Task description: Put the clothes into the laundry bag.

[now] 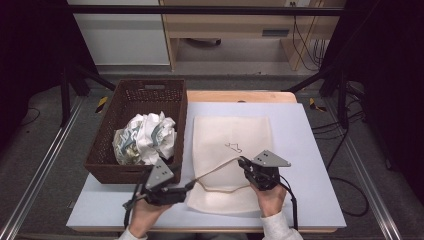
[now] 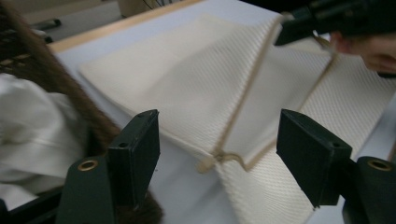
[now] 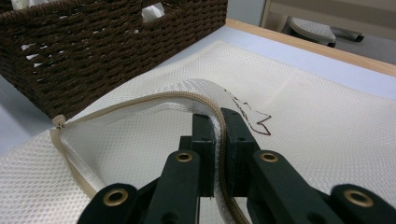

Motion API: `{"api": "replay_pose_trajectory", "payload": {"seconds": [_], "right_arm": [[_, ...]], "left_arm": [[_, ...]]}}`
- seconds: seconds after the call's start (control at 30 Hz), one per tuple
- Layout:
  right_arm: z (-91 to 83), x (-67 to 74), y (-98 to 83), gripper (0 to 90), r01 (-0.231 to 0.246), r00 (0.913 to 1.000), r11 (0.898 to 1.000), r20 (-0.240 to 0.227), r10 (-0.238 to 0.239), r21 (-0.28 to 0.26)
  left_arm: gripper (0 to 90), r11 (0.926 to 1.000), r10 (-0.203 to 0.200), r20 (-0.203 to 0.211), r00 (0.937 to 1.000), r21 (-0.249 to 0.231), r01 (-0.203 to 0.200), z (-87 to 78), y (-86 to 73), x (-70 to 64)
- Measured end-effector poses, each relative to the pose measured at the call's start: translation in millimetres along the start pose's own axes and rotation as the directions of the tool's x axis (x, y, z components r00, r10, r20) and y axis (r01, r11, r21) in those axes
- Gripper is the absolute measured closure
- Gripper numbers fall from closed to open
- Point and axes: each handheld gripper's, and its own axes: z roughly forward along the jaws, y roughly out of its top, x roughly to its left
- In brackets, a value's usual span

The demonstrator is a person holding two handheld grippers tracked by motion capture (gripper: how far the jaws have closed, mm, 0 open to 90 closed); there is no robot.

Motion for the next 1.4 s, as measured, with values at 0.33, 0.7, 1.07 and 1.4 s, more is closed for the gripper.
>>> {"api": "replay_pose_trajectory", "payload": {"seconds": [0.33,0.7,1.07,1.4], "right_arm": [[0.7,-0.9,0.7,84.7,0.004,1.0,1.0,-0.003,-0.004,0.009],[2.0,-2.2,0.2,84.8,0.003,0.9999,1.0,-0.01,-0.002,0.026],[3.0,-3.7,-0.5,84.8,-0.005,0.9998,0.999,-0.018,0.006,0.042],[4.2,-4.0,-1.7,84.7,-0.008,0.9997,0.998,-0.021,0.009,0.056]], "left_arm": [[18.9,0.9991,0.026,-0.269,0.9627,0.039,-0.017,-23.2,52.2,85.0],[8.4,0.9761,0.041,-0.314,0.9485,0.215,0.029,31.5,46.3,140.3],[1.8,0.9081,-0.004,-0.347,0.9377,0.392,0.148,68.6,19.5,162.9],[9.6,0.8384,0.037,-0.312,0.9492,0.527,0.14,83.8,6.3,160.8]]}}
